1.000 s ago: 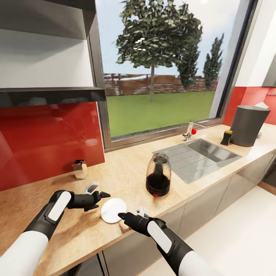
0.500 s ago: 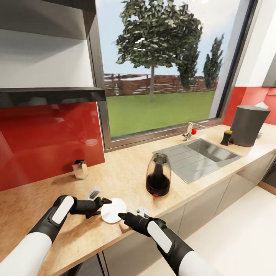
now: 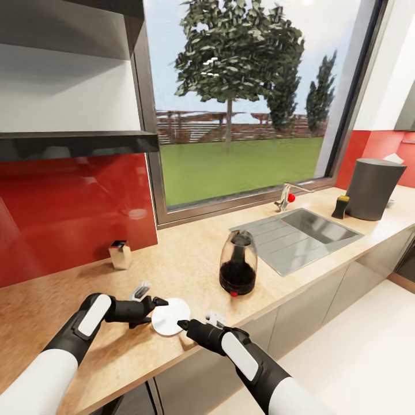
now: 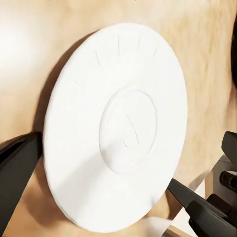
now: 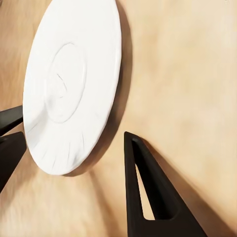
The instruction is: Set up a coffee station on the kitchen countertop: keep the coffee maker on the countertop, move the bottle of coffee from the kitchen shelf to the counter next to the coffee maker, place a paper coffee filter on top of the coffee maker, put the saucer next to the coffee maker with the coffee cup on the saucer, and place the electric kettle next to the coffee maker.
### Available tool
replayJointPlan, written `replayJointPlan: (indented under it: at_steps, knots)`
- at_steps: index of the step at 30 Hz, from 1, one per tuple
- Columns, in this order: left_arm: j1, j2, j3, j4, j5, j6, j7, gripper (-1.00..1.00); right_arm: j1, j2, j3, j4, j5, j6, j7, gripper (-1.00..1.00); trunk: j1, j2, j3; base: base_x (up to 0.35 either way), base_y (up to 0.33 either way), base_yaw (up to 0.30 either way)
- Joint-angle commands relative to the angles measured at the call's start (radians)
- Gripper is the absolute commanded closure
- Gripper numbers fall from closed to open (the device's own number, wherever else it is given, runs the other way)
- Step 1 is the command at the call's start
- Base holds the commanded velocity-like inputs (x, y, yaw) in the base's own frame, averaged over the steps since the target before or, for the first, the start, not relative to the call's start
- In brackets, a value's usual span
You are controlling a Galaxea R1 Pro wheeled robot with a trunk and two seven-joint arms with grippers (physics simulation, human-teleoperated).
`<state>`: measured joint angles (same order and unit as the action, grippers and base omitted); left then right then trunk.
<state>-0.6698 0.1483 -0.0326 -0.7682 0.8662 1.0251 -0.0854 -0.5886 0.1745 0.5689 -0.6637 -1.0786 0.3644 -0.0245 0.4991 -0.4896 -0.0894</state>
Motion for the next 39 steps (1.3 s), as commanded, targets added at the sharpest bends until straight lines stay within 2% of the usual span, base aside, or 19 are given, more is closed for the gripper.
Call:
replayJointPlan:
  at_steps: [1, 9, 15, 26, 39]
  knots:
    - [-0.001, 0.001, -0.003, 0.0, -0.026, -0.001, -0.008, -1.0, 0.0, 0.0, 0.003, 0.053, 0.001, 0.005, -0.006, -1.0, 0.001, -0.001, -0.002, 0.0, 0.0, 0.0]
    - [-0.005, -0.002, -0.003, 0.0, -0.023, -0.001, -0.008, -1.0, 0.0, 0.0, 0.003, 0.053, 0.001, 0.005, -0.006, -1.0, 0.001, -0.001, -0.002, 0.0, 0.0, 0.0]
    - [-0.009, -0.027, -0.003, 0.006, -0.025, -0.002, -0.008, -1.0, 0.0, 0.0, 0.003, 0.054, 0.001, 0.005, -0.006, -1.0, 0.001, -0.001, -0.002, 0.0, 0.0, 0.0]
    - [-0.011, -0.056, -0.004, 0.009, -0.026, -0.002, -0.008, -1.0, 0.0, 0.0, 0.003, 0.056, 0.001, 0.005, -0.006, -1.0, 0.001, -0.001, -0.002, 0.0, 0.0, 0.0]
    - [-0.011, -0.061, -0.003, 0.009, -0.026, -0.002, -0.008, -1.0, 0.001, 0.0, 0.003, 0.061, 0.002, 0.005, -0.006, -1.0, 0.001, -0.001, -0.002, 0.0, 0.0, 0.0]
